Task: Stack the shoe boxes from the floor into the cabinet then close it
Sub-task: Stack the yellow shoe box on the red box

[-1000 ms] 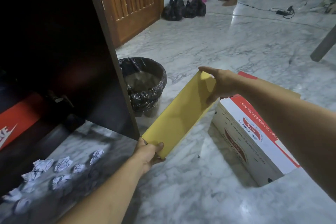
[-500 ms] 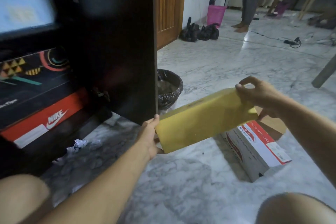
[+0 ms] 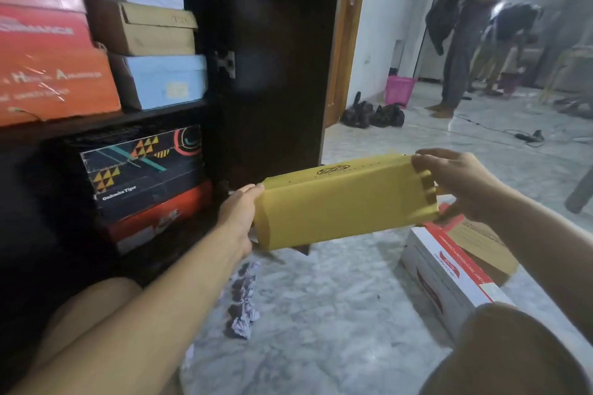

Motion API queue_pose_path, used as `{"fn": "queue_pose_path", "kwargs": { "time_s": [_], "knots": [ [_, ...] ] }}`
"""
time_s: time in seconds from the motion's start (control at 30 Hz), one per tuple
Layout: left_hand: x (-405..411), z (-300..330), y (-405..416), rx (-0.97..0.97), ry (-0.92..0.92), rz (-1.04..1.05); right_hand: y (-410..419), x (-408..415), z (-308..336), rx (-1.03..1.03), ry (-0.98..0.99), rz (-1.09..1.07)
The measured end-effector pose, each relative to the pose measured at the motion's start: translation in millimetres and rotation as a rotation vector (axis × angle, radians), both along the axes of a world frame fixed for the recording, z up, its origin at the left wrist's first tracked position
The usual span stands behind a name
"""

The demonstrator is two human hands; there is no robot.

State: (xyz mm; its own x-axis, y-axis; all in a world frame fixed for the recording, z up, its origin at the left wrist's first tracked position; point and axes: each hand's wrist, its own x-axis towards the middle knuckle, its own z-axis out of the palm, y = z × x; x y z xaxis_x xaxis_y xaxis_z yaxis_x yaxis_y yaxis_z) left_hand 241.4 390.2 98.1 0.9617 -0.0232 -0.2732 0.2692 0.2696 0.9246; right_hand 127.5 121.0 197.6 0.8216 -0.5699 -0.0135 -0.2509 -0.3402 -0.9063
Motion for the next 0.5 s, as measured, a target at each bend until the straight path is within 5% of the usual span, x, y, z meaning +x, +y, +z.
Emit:
{"fn": "queue_pose_path", "kwargs": {
  "time_s": [0.3,0.5],
  "knots": [
    [-29.7,109.9,99.5,0.132,-0.293,0.201,96.2,2.0,62.4,0.093,-0.205,0.093],
    [-44.0,172.6,157.5,0.229,-0.518,0.306,158.9,34.2,104.2,-0.017,-0.341,0.293]
  ]
}}
